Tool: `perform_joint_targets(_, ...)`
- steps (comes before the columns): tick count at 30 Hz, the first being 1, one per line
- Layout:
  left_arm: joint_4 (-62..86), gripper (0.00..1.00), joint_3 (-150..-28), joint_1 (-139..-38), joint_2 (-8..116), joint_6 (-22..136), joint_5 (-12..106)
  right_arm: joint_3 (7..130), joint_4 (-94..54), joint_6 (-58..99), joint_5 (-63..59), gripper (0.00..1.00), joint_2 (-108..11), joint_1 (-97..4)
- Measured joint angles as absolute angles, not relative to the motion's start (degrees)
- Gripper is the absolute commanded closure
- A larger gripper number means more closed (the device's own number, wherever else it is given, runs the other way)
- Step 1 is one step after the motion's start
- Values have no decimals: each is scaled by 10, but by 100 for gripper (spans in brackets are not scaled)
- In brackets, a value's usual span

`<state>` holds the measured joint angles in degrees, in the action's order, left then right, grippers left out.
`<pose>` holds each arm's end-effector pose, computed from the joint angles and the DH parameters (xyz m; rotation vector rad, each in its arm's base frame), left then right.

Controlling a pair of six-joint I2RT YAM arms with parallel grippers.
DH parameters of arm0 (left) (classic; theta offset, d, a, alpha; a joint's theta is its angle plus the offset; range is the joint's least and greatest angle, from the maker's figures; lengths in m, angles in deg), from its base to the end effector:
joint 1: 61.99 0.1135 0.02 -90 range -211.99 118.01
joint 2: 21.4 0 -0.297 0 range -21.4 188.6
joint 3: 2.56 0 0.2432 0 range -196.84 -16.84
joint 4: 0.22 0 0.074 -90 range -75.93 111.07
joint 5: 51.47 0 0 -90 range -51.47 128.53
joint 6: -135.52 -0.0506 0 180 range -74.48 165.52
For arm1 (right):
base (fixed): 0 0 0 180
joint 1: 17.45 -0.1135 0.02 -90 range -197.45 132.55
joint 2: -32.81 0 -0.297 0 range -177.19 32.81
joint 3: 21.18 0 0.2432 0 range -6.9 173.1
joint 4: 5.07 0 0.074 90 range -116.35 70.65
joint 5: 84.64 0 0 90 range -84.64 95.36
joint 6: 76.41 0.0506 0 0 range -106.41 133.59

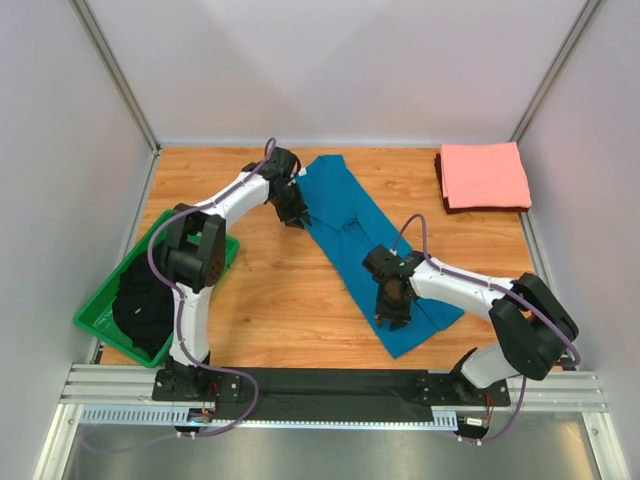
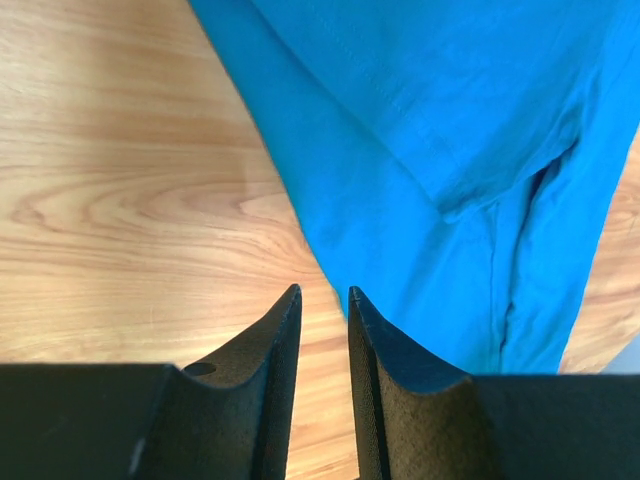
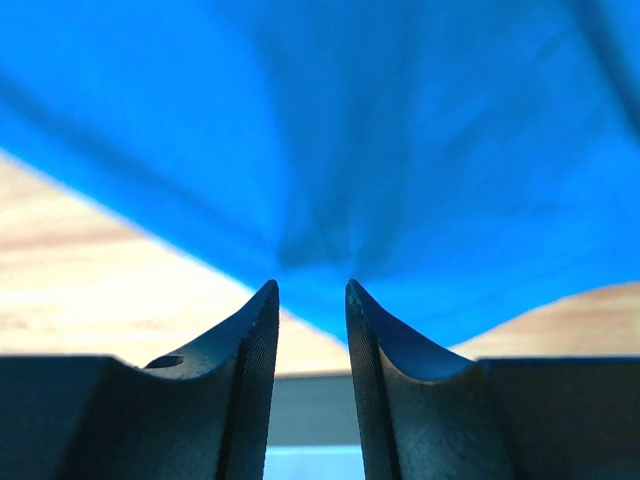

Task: Fold and stack the t-shirts
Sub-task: Fold the tshirt

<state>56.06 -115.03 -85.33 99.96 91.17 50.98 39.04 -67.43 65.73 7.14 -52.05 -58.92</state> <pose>0.4242 -0.1949 0.2175 -0.4831 2.8027 -0.6101 0.1666 0.1452 0.1835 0.2879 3.0695 0.0261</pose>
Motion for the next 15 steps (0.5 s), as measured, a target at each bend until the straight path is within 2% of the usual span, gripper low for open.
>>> perform_joint_targets(6, 561, 68, -1161, -861, 1026, 902, 514, 461, -740, 678, 74, 64, -500, -605)
perform_joint_targets(15, 600, 74, -1280, -863, 1114, 914, 494, 530, -787, 655, 106, 64, -436, -604)
